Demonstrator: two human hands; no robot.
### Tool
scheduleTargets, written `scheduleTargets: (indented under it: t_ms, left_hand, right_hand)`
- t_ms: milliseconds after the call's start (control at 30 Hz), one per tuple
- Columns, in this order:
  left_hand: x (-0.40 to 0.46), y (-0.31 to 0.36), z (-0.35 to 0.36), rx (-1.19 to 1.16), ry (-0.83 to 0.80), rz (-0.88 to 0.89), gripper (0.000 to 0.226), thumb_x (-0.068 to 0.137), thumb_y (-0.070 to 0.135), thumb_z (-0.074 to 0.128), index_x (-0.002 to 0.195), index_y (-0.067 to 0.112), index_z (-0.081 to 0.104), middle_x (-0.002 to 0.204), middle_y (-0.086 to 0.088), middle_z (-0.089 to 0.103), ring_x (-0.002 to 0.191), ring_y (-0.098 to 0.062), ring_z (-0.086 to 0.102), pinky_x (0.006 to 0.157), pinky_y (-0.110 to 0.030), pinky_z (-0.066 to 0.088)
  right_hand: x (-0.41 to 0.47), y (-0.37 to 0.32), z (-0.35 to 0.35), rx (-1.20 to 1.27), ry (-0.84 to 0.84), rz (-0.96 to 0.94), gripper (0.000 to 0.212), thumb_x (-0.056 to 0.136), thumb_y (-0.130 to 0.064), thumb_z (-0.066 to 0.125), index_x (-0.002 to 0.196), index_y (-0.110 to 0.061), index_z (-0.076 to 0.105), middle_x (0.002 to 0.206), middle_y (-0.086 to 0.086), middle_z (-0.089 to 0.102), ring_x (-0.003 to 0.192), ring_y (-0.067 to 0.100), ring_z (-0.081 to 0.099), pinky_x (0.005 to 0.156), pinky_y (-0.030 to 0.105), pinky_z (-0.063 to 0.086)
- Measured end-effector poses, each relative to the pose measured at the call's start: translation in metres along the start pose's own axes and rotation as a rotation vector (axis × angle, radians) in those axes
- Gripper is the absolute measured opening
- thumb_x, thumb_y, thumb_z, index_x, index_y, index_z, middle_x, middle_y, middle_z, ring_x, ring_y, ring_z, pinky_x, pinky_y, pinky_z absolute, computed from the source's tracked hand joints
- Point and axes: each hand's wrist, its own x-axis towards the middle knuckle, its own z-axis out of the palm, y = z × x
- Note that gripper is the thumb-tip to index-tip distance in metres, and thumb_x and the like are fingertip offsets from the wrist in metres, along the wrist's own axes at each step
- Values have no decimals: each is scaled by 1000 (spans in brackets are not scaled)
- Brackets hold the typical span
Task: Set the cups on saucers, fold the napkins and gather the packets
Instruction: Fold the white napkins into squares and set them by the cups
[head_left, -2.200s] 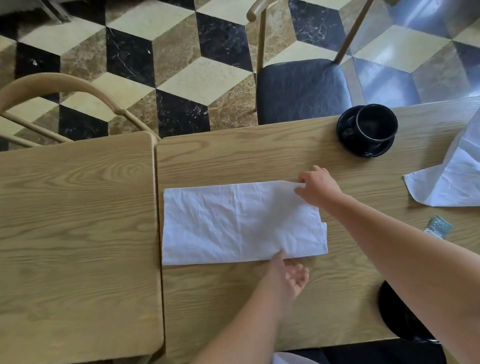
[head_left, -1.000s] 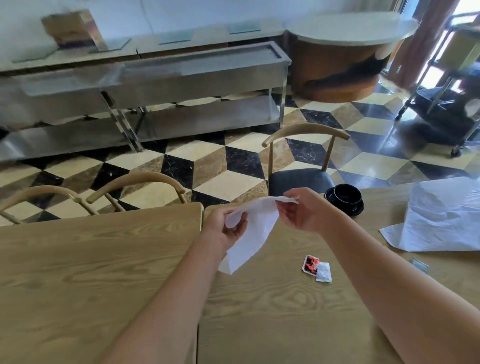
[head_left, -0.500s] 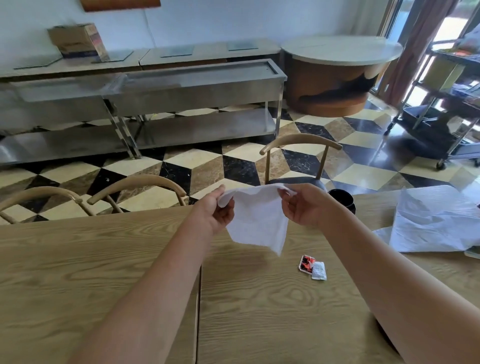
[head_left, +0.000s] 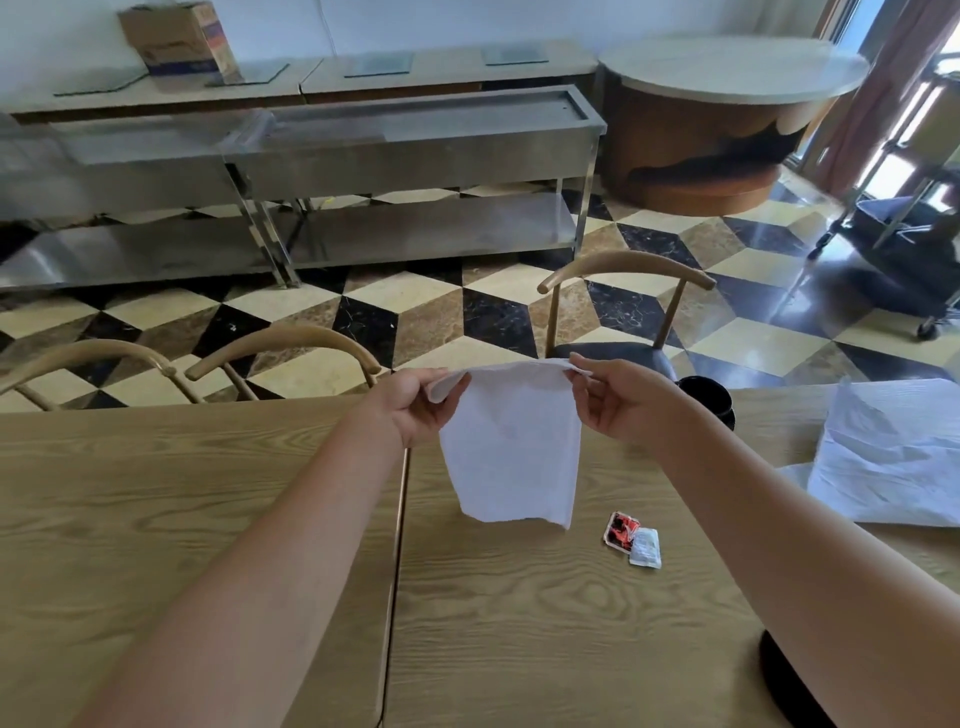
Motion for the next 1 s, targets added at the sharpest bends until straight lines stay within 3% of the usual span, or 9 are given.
scheduleTargets:
  t_ms: [133,267,433,600,767,900,1000]
  left_hand:
    - [25,21,13,55,72,51,14,95,4,62,102,-9,63,72,-19,73,58,-20,73,46,-26,58]
    - [40,48,38,74,37,122,21,97,4,56,112,-8,62,76,-17,74,60,-21,73,50,-27,58]
    - [38,66,54,125,14,192,14,95,8,57,87,3,68,65,-7,68,50,-12,66,47,-20,51]
    - [27,52,45,150,-1,206,12,97,3,52,89,4,62,60,-6,60,51,-13,63,48,-21,49]
    - [13,-1,3,171,-10,127,10,94,3,60,85,4,63,57,-4,58,48,-12,59,46,-22,52]
    - [8,-85,-63,218,52,-56,12,73,3,70,73,8,59,52,-3,56,40,-10,56,39,-20,48]
    - [1,-158,-116,324,142,-234,19,84,-1,65,71,10,56,52,-4,56,40,-12,56,37,-22,46]
  right_hand:
    - [18,-19,15,-38,45,-54,12,96,-17,68,94,-5,67,67,5,70,52,9,64,48,18,55]
    - [26,-48,30,-111,57,-150,13,100,-18,61,94,-7,64,66,3,65,58,9,58,47,19,52]
    - [17,-70,34,-107,38,-262,9,98,-16,63,102,-8,62,74,3,65,62,9,59,49,19,51]
    - [9,-64,22,-117,23,-270,6,97,-16,64,99,-11,61,57,-1,60,57,9,58,54,20,50]
    - [8,-11,-10,-208,139,-226,4,95,-10,66,97,-9,63,62,1,61,51,9,60,45,21,50]
    - [7,73,-64,-340,214,-35,9,94,-9,67,88,-9,59,53,2,57,41,8,54,37,18,43]
    - [3,141,-110,-571,304,70,17,89,-7,70,82,-9,55,53,6,55,37,11,47,38,17,35]
